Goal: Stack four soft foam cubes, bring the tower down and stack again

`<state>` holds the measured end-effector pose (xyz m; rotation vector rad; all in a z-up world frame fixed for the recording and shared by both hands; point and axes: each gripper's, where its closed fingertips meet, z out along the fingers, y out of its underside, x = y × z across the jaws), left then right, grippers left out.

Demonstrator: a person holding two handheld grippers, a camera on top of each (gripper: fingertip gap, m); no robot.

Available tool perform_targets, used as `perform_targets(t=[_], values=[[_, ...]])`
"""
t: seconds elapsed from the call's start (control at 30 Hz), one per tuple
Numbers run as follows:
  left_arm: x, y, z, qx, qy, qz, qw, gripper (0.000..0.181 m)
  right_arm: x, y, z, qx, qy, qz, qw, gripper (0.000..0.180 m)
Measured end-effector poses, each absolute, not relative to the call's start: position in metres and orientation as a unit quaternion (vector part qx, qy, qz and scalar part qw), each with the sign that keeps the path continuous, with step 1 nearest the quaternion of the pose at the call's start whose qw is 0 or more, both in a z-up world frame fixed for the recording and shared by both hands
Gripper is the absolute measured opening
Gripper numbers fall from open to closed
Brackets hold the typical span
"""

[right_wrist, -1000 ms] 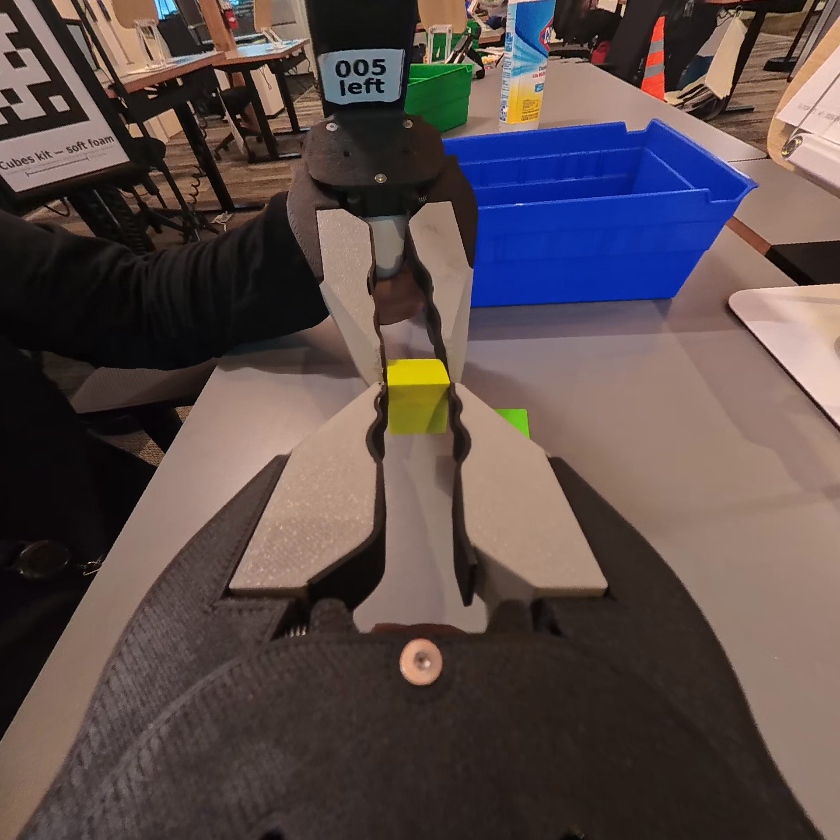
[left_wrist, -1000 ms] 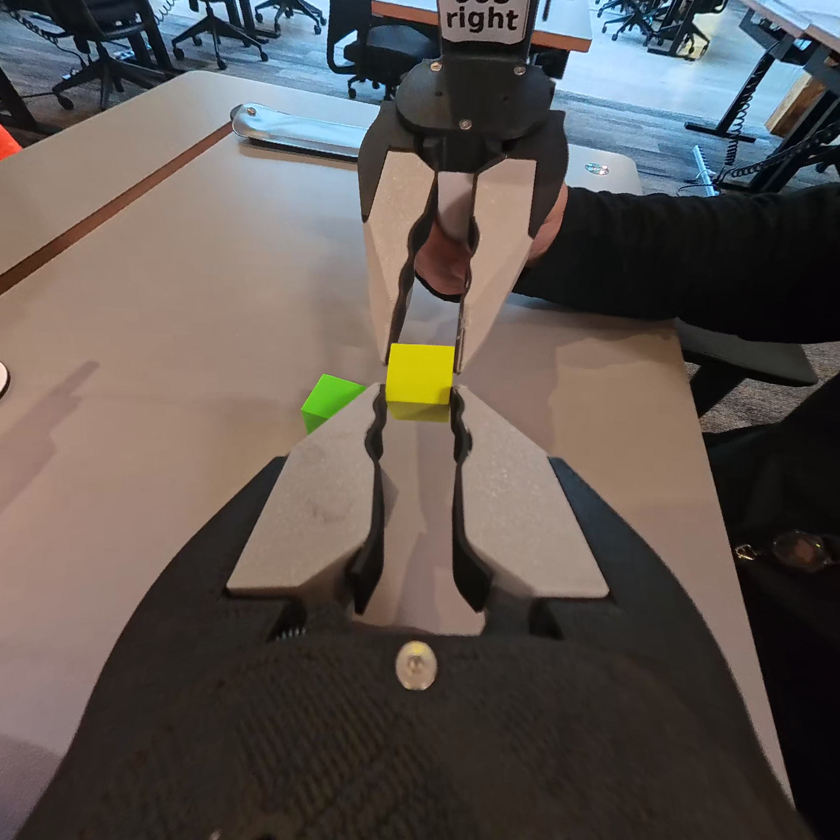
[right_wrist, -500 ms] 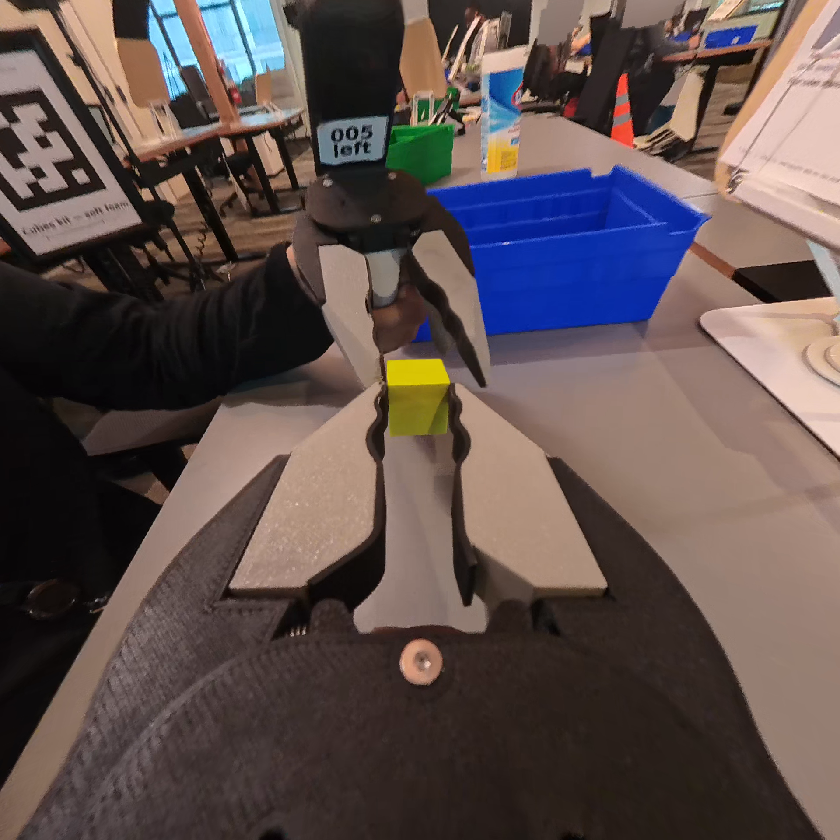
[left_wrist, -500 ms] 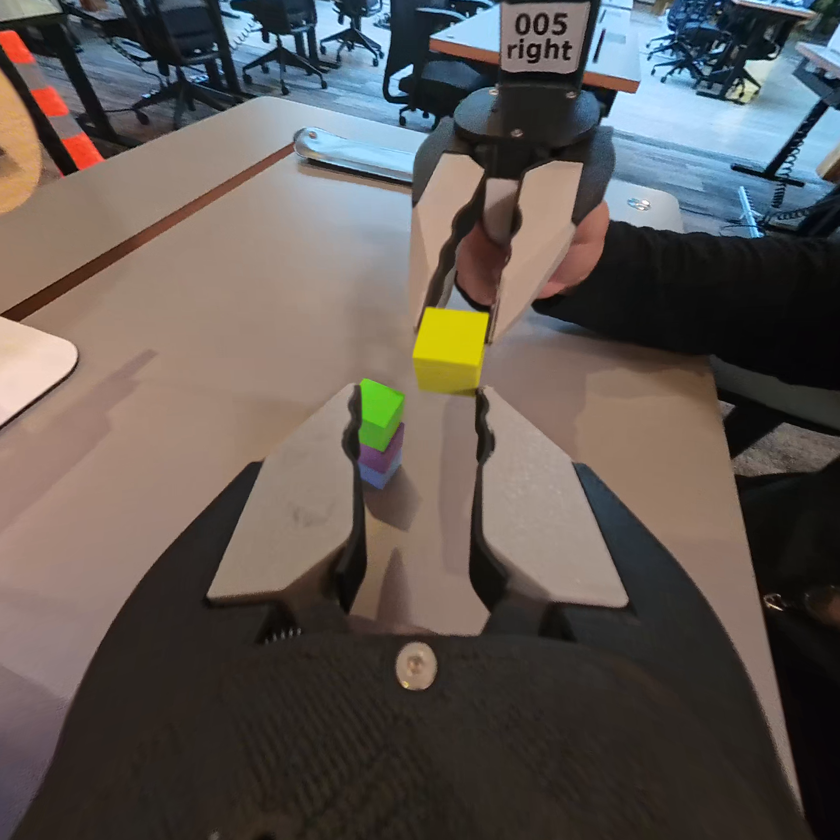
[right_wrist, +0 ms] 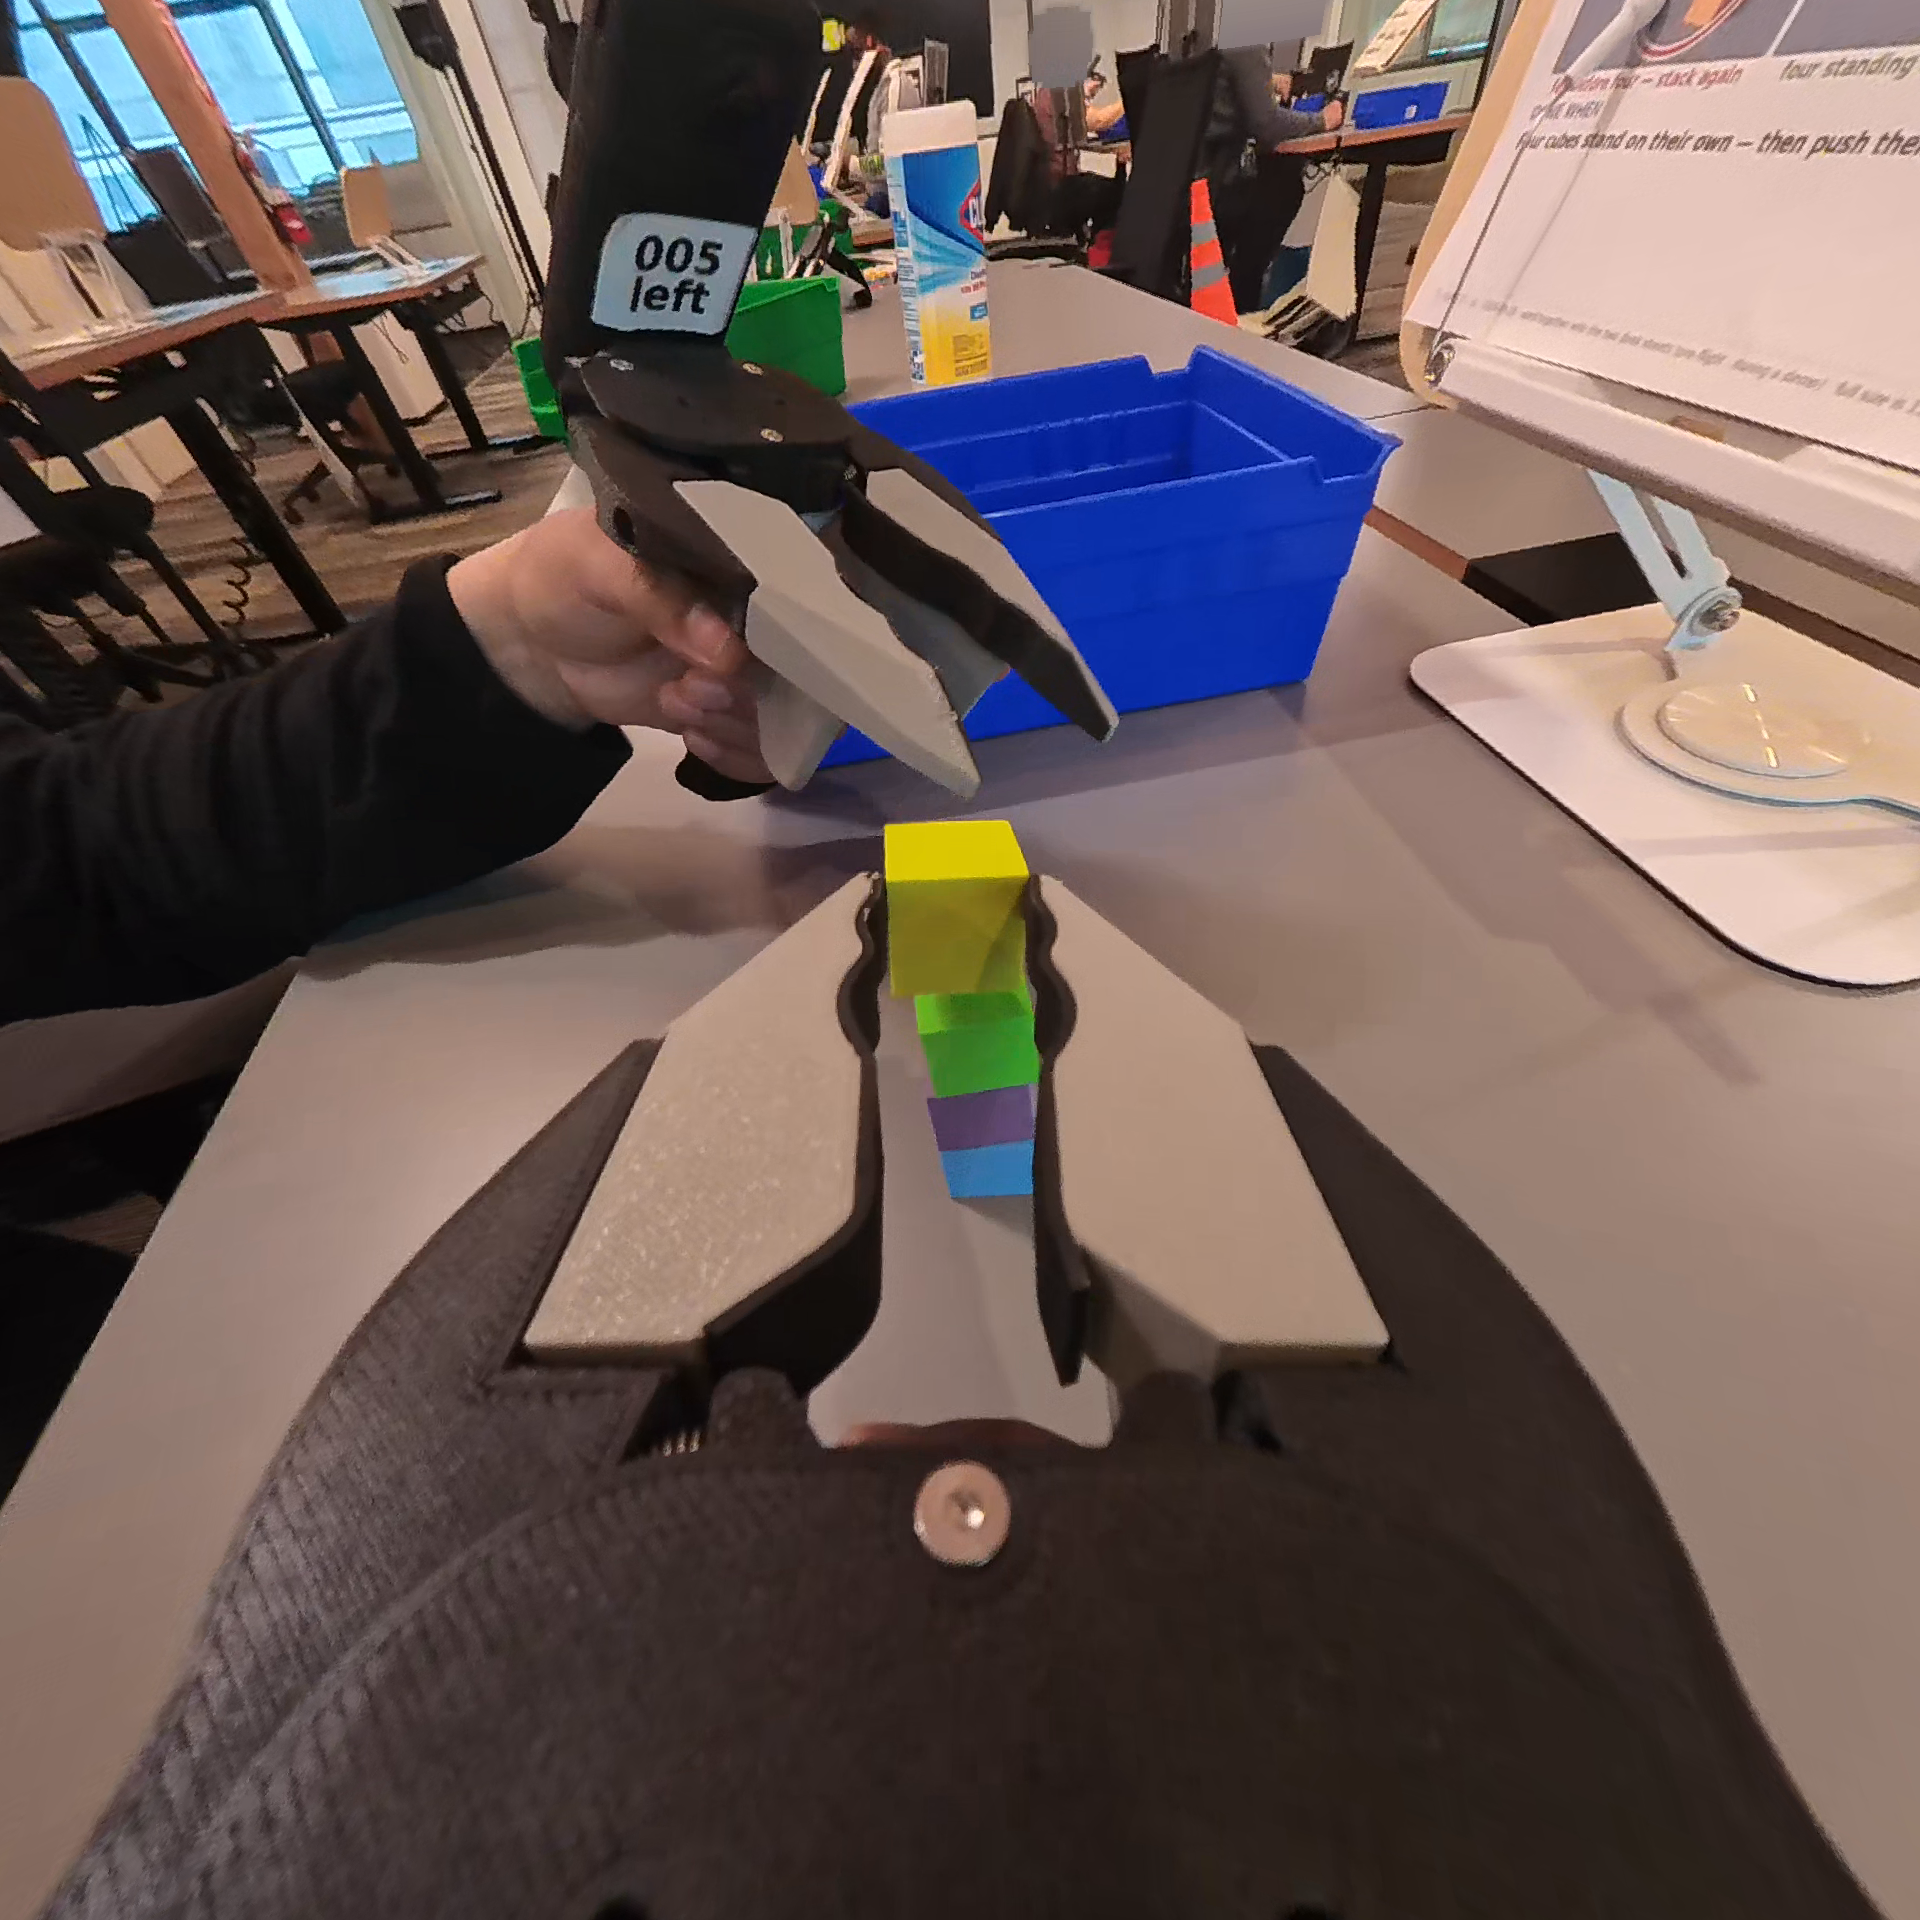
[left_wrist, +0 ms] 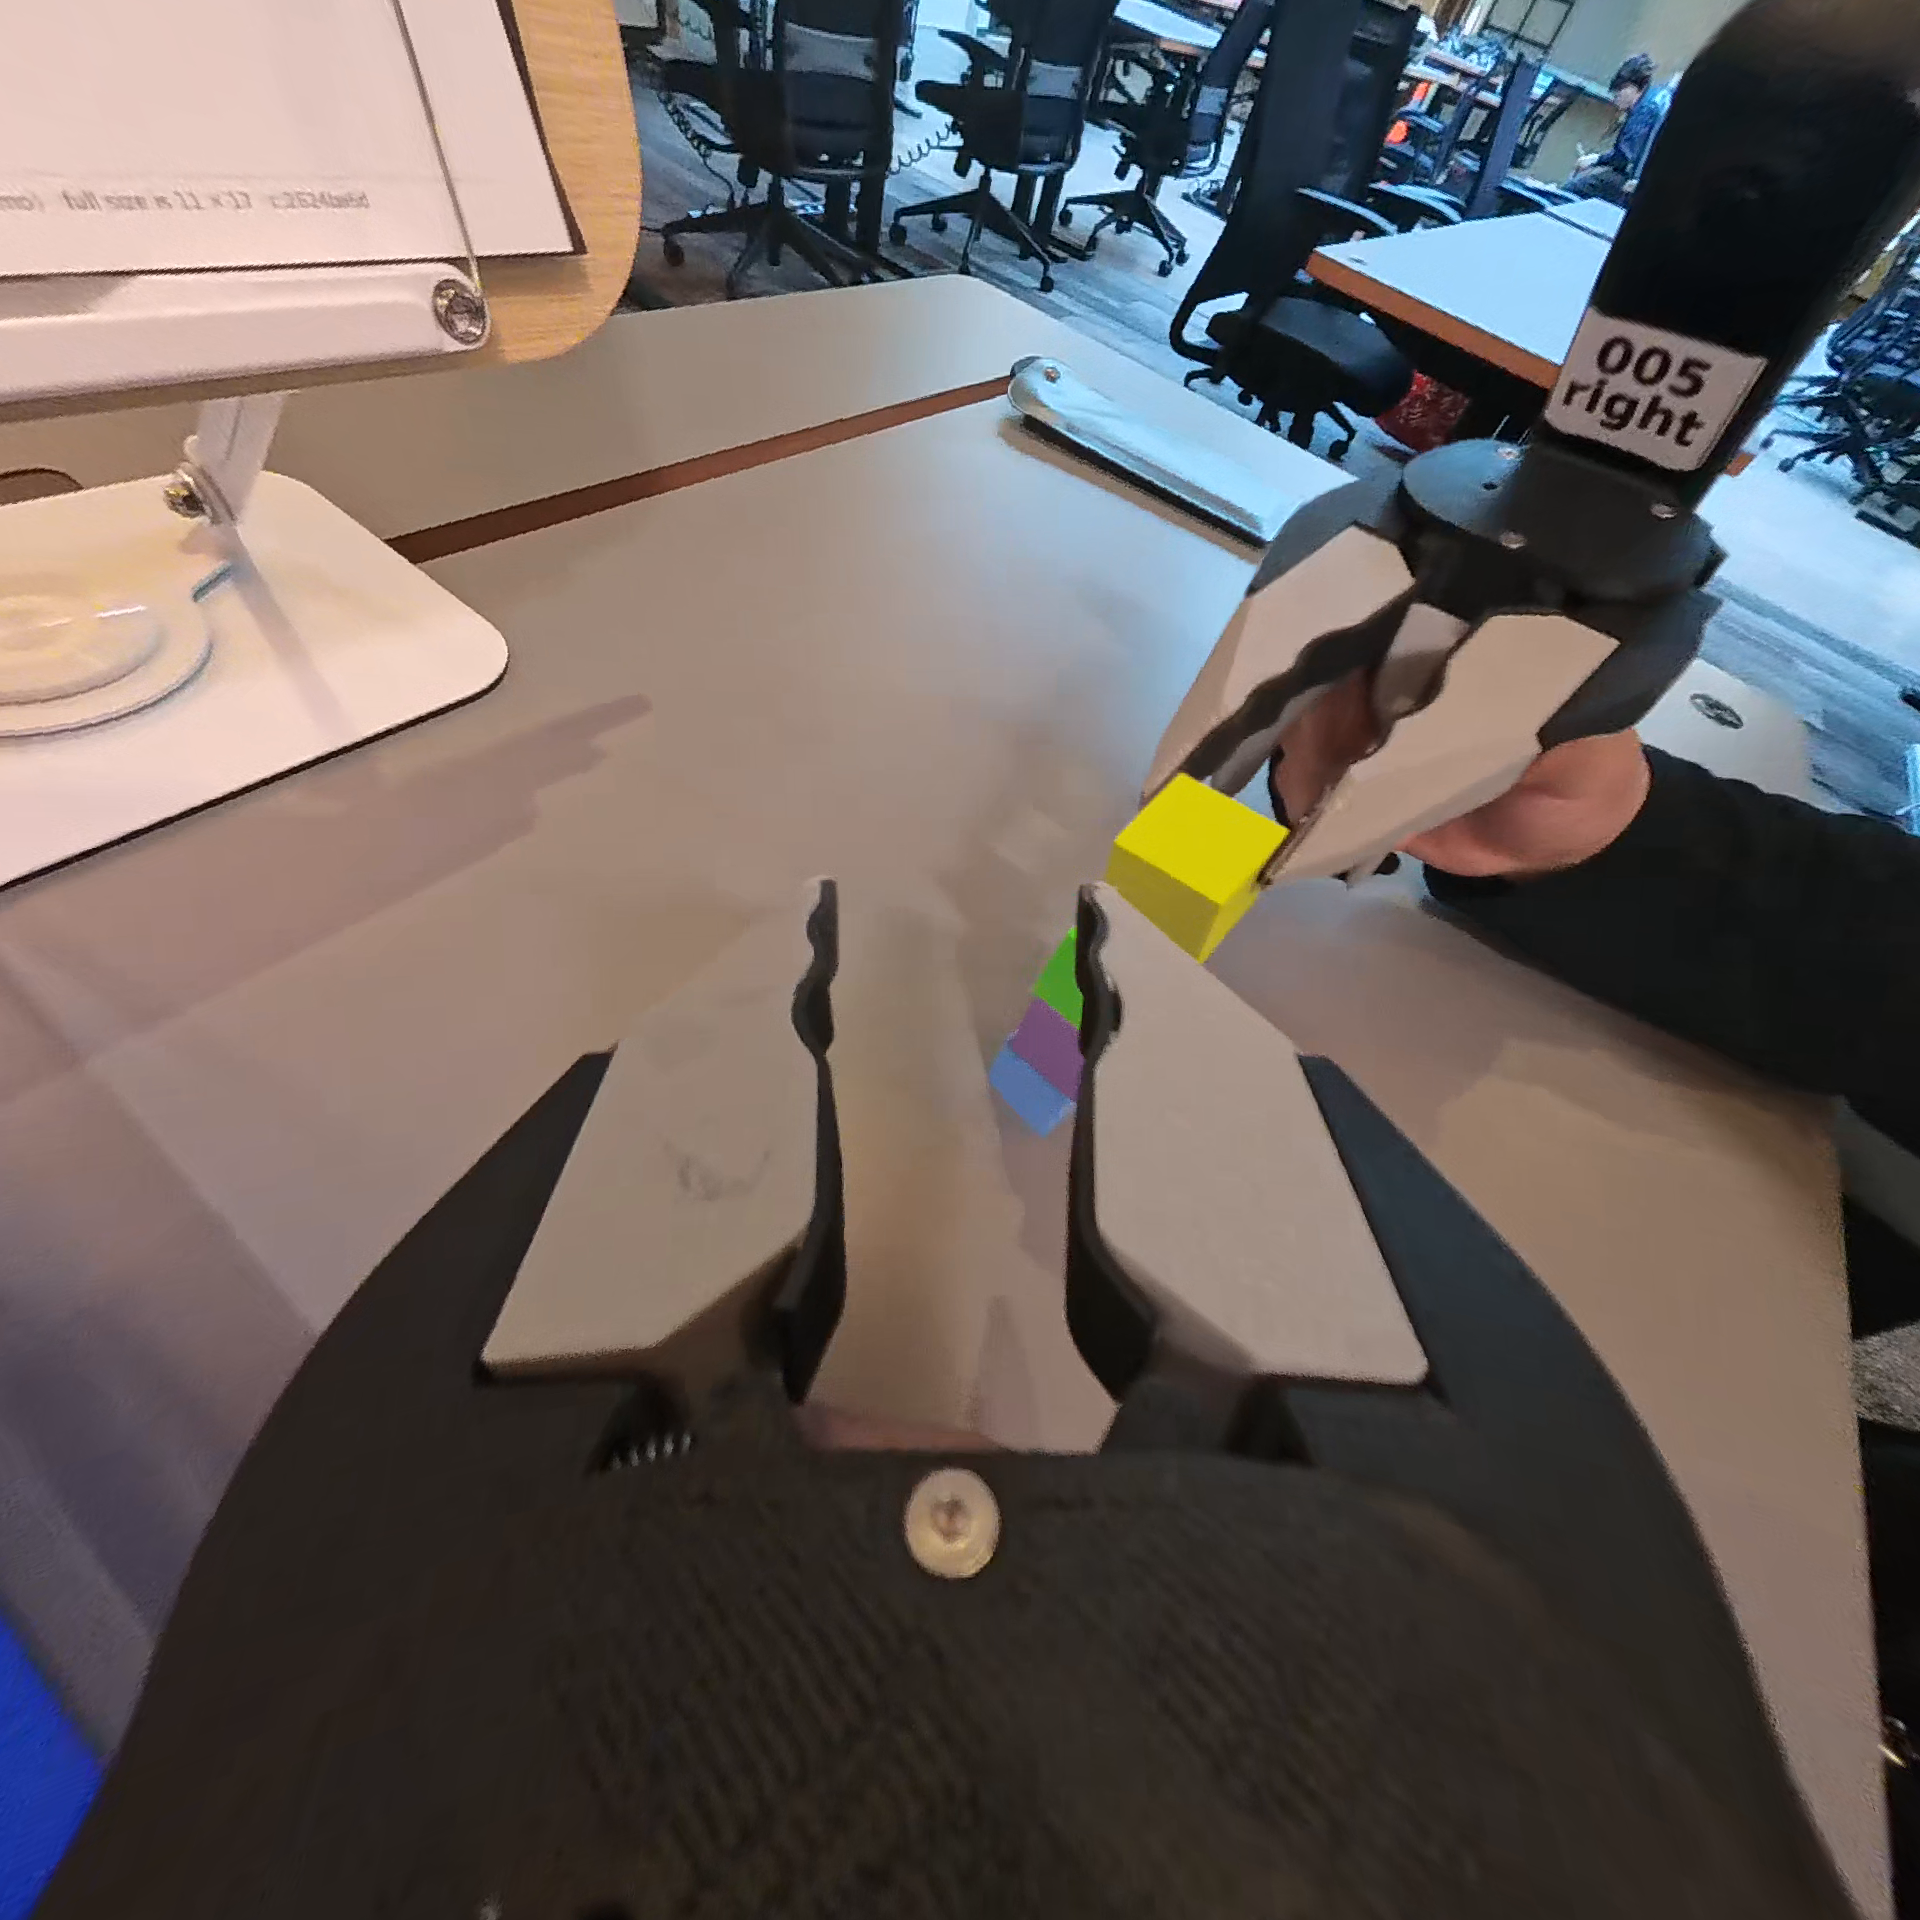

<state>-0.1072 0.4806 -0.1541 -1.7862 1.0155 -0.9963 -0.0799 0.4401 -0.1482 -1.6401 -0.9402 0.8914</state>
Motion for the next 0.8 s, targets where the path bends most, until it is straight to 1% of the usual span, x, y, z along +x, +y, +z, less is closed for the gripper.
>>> perform_targets(t=[0.47,0.8], values=[[-0.102,0.478,-0.167,-0.719,0.426,-0.369,0.407,0.042,-0.082,0.443,-0.152,-0.682,-0.385,0.368,0.502,0.024],[-0.106,0.483,-0.162,-0.718,0.415,-0.368,0.42,0.04,-0.082,0.444,-0.155,-0.684,-0.386,0.365,0.5,0.024]])
